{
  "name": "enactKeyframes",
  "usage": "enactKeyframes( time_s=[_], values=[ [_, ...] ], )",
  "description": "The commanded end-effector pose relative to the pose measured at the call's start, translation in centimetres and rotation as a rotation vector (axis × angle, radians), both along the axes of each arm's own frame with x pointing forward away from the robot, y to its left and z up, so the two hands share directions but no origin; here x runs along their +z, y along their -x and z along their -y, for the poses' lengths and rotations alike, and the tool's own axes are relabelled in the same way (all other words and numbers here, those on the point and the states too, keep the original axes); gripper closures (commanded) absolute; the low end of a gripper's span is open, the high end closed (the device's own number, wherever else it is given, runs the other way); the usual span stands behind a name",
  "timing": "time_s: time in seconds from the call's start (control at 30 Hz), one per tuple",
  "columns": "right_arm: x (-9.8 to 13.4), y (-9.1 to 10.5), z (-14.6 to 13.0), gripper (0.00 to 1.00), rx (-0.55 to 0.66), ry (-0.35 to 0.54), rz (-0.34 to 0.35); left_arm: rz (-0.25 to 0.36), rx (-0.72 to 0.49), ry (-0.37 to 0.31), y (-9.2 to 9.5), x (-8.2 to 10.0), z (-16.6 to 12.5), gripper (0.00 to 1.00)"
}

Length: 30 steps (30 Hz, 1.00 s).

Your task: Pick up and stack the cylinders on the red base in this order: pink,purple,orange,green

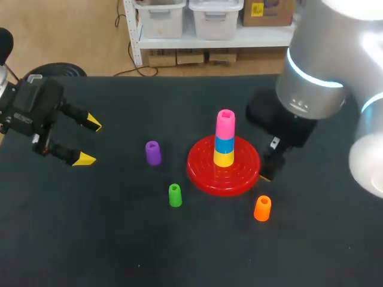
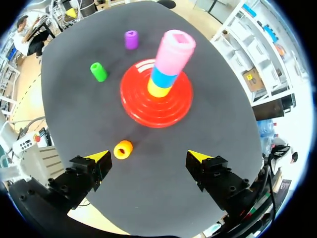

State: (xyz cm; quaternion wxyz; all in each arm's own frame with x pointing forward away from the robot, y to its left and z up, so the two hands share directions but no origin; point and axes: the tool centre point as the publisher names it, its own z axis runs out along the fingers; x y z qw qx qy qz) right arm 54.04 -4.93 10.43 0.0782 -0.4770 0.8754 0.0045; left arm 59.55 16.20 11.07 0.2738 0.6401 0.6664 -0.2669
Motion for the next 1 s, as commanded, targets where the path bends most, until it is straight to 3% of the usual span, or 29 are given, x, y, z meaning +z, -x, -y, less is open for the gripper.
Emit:
enactKeyframes(
  time_s=[0.03,0.17,0.33,0.57,1.0],
  values=[
    [-0.2,0.8,0.0,0.0,0.015,-0.013,-0.004,0.002,0.0,0.002,0.0,-0.1,0.0,0.0],
    [0.4,1.2,-0.6,0.0,0.045,-0.014,0.005,0.002,0.0,0.002,0.0,-0.1,0.0,0.0],
    [2.7,0.8,-2.3,0.0,0.112,-0.007,0.063,0.002,0.0,0.002,0.0,-0.1,0.0,0.0],
    [5.7,-0.9,-5.0,0.0,0.214,0.0,0.135,0.002,0.0,0.002,0.0,-0.1,0.0,0.0],
    [8.6,-4.4,-10.3,0.0,0.391,0.016,0.149,0.002,0.0,0.002,0.0,-0.1,0.0,0.0]
  ],
)
